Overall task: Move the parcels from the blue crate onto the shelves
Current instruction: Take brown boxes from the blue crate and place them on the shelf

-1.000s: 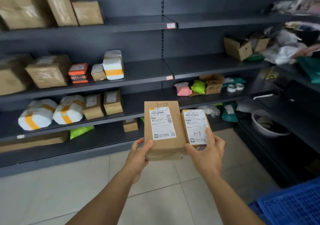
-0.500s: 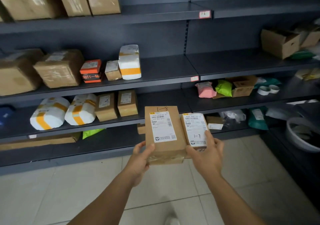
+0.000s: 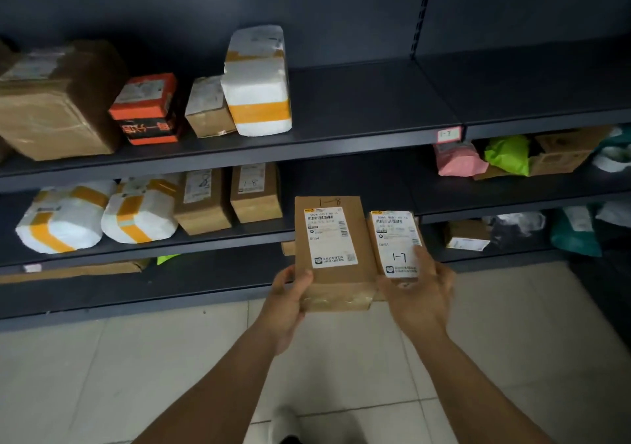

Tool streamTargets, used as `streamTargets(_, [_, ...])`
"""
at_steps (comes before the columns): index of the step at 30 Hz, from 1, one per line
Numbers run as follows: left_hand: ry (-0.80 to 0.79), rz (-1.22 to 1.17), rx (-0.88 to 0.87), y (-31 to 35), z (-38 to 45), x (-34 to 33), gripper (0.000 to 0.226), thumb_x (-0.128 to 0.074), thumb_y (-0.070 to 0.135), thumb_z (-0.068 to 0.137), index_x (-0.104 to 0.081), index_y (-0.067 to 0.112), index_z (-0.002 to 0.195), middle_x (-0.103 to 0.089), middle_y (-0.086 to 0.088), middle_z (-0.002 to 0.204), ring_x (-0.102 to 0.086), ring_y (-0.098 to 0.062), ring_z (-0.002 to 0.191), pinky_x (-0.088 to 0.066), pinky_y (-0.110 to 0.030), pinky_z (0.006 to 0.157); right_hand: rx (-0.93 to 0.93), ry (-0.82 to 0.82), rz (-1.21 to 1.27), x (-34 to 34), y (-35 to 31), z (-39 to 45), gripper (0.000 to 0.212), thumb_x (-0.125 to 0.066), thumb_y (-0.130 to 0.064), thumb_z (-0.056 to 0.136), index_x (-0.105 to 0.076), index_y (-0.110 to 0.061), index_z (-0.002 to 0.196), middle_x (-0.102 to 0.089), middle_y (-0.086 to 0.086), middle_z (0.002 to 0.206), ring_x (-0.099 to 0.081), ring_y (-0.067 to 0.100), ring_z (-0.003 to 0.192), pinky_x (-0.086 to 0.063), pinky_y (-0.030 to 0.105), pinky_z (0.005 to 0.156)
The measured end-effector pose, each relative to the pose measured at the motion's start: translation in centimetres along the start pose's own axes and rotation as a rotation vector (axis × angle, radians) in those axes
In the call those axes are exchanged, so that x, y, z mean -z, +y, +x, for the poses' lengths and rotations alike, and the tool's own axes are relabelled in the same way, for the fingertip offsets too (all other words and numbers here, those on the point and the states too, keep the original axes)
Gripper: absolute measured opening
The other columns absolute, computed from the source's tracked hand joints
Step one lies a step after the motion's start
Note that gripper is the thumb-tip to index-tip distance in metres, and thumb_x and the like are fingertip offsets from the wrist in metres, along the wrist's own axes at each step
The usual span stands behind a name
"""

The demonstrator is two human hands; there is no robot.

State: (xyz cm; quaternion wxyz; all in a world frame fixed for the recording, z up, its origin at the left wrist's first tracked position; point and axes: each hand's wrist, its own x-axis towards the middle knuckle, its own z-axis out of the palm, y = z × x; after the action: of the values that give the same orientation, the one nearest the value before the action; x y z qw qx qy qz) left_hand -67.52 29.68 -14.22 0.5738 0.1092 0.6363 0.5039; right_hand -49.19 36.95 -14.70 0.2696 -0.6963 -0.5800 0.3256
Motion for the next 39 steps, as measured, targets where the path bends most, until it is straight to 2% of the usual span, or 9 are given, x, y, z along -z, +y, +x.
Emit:
streamTargets(5, [0.050,0.003,0.031,0.3,8.0,0.8,0.032,-0.060,0.033,0.091,-0.053,0.026,0.122,-0.064,-0.001,0.116,-0.059,-0.018,0.107,-0.043,-0.042,0.102,-0.006,0.032,0.097,-5.3,1.1,3.9,0.084,-0.078,-0.027,0.070,-0.035,-0.031,0.142,-0.029,0.000,0.133,-0.037,0.025,0.118,-0.046,0.040,0.095])
streamTargets(13, [0.108,0.018,0.031,1.6,19.2,-0.1,0.038,-0.063,0.042,0.087,-0.055,0.027,0.120,-0.067,-0.002,0.113,-0.062,-0.019,0.102,-0.046,-0.035,0.089,0.007,0.055,0.133,-11.0,2.3,9.8,0.080,-0.079,-0.025,0.073,-0.034,-0.036,0.138,-0.026,-0.003,0.134,-0.037,0.025,0.123,-0.049,0.038,0.094])
streamTargets(17, [0.206,0.099,0.021,2.2,23.4,-0.5,0.040,-0.054,0.051,0.091,-0.055,0.027,0.124,-0.062,-0.015,0.122,-0.055,-0.043,0.112,-0.042,-0.054,0.101,0.034,0.055,0.112,-13.4,2.1,12.4,0.077,-0.079,-0.024,0.074,-0.036,-0.032,0.138,-0.027,0.002,0.135,-0.036,0.028,0.123,-0.048,0.032,0.091])
streamTargets(21, [0.232,0.453,-0.291,1.8,25.2,-0.4,0.052,-0.050,0.041,0.096,-0.034,0.032,0.144,-0.055,-0.002,0.133,-0.056,-0.017,0.109,-0.048,-0.032,0.088,0.027,0.032,0.107,-15.7,2.0,14.3,0.081,-0.081,-0.029,0.072,-0.035,-0.032,0.139,-0.027,0.000,0.134,-0.038,0.031,0.124,-0.052,0.043,0.093])
streamTargets(23, [0.205,0.796,-0.485,1.5,25.7,0.0,0.066,-0.059,0.034,0.093,-0.024,0.037,0.148,-0.032,-0.001,0.147,-0.040,-0.016,0.126,-0.045,-0.034,0.100,0.022,0.022,0.106,-16.5,1.9,14.8,0.082,-0.081,-0.029,0.073,-0.034,-0.032,0.140,-0.027,0.000,0.134,-0.038,0.030,0.124,-0.052,0.046,0.092])
streamTargets(27, [0.271,1.615,-0.676,1.9,27.3,0.7,0.064,-0.055,0.037,0.094,-0.023,0.034,0.150,0.003,-0.011,0.159,0.008,-0.031,0.147,-0.003,-0.047,0.118,0.037,0.024,0.127,-17.4,2.0,14.8,0.082,-0.081,-0.027,0.072,-0.034,-0.035,0.138,-0.027,-0.003,0.132,-0.039,0.030,0.122,-0.054,0.046,0.091])
streamTargets(31, [0.272,1.712,-0.815,3.5,29.8,0.1,0.054,-0.057,0.020,0.094,-0.039,0.016,0.145,-0.035,-0.016,0.149,-0.030,-0.031,0.140,-0.034,-0.041,0.111,0.071,0.046,0.118,-17.1,2.6,14.2,0.082,-0.082,-0.027,0.071,-0.034,-0.035,0.137,-0.028,-0.003,0.131,-0.040,0.028,0.121,-0.055,0.040,0.087])
streamTargets(36, [0.164,1.757,-0.469,5.5,31.3,-1.2,0.074,-0.047,0.029,0.099,-0.001,0.013,0.154,0.003,-0.013,0.161,0.002,-0.030,0.148,-0.008,-0.041,0.119,0.102,0.030,0.121,-15.7,2.6,12.9,0.084,-0.083,-0.024,0.072,-0.033,-0.035,0.138,-0.027,-0.007,0.129,-0.041,0.023,0.120,-0.053,0.023,0.078])
streamTargets(39, [0.141,1.643,-0.484,5.5,28.9,-1.4,0.074,-0.047,0.034,0.099,-0.004,0.011,0.154,-0.004,-0.011,0.161,-0.003,-0.027,0.149,-0.014,-0.042,0.120,0.113,0.002,0.142,-14.5,1.9,11.9,0.085,-0.083,-0.021,0.072,-0.033,-0.036,0.139,-0.026,-0.009,0.127,-0.041,0.021,0.120,-0.056,0.025,0.081])
